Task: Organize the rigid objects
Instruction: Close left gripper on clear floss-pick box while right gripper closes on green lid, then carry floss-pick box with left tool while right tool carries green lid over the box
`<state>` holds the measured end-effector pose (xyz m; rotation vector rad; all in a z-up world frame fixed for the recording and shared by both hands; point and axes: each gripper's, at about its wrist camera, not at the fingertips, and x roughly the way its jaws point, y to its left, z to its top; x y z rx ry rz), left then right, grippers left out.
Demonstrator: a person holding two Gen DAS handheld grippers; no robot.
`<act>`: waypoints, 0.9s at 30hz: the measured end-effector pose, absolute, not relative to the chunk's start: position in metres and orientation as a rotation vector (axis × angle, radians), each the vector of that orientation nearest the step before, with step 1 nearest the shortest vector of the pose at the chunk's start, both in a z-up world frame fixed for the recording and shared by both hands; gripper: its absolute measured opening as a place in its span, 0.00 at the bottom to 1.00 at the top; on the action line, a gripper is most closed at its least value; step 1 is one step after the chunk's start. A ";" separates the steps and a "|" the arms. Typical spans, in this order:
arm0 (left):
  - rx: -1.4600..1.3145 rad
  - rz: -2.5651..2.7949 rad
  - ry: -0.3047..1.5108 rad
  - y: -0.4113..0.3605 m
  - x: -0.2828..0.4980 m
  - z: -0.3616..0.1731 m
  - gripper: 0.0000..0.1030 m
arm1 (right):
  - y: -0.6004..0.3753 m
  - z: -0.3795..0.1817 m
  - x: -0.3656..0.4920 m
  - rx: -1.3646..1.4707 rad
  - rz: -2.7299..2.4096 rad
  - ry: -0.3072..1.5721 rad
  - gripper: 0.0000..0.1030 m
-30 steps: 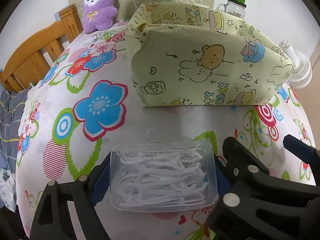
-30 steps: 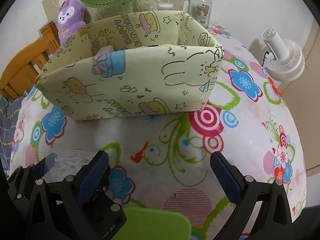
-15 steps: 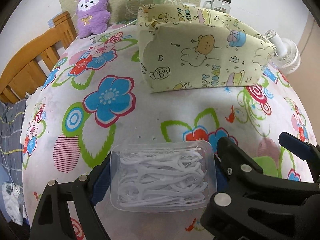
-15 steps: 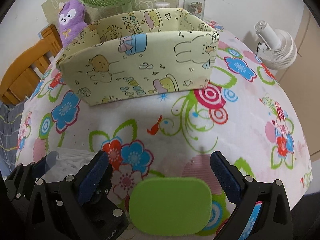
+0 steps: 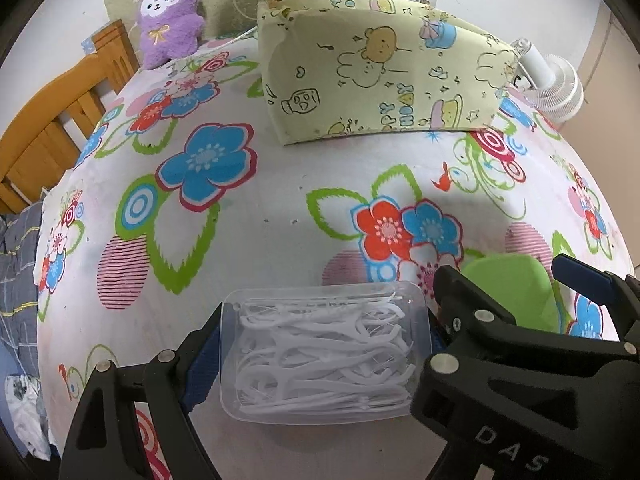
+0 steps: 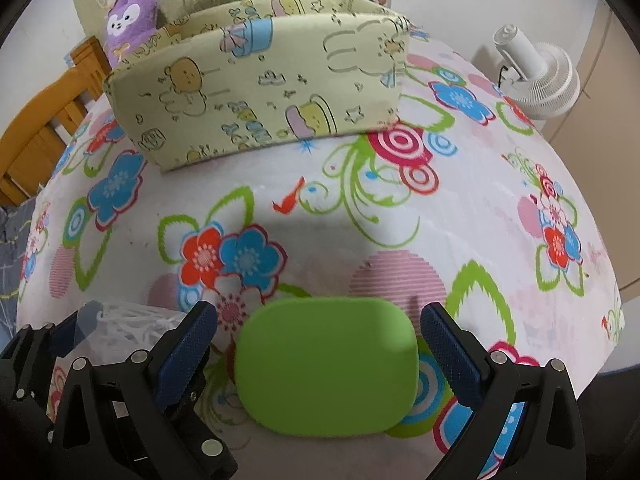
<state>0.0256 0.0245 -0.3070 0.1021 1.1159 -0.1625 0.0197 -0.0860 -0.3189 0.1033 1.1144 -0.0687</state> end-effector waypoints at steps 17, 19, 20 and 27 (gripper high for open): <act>0.111 -0.169 1.124 0.027 0.009 -0.307 0.87 | -0.088 -0.328 0.010 0.102 -0.046 1.131 1.00; 0.112 -0.173 1.124 0.027 0.008 -0.307 0.87 | -0.088 -0.329 0.010 0.096 -0.038 1.124 1.00; 0.113 -0.174 1.125 0.027 0.008 -0.307 0.87 | -0.087 -0.328 0.010 0.096 -0.039 1.124 1.00; 0.107 -0.170 1.124 0.027 0.008 -0.307 0.87 | -0.086 -0.328 0.010 0.075 -0.069 1.134 0.92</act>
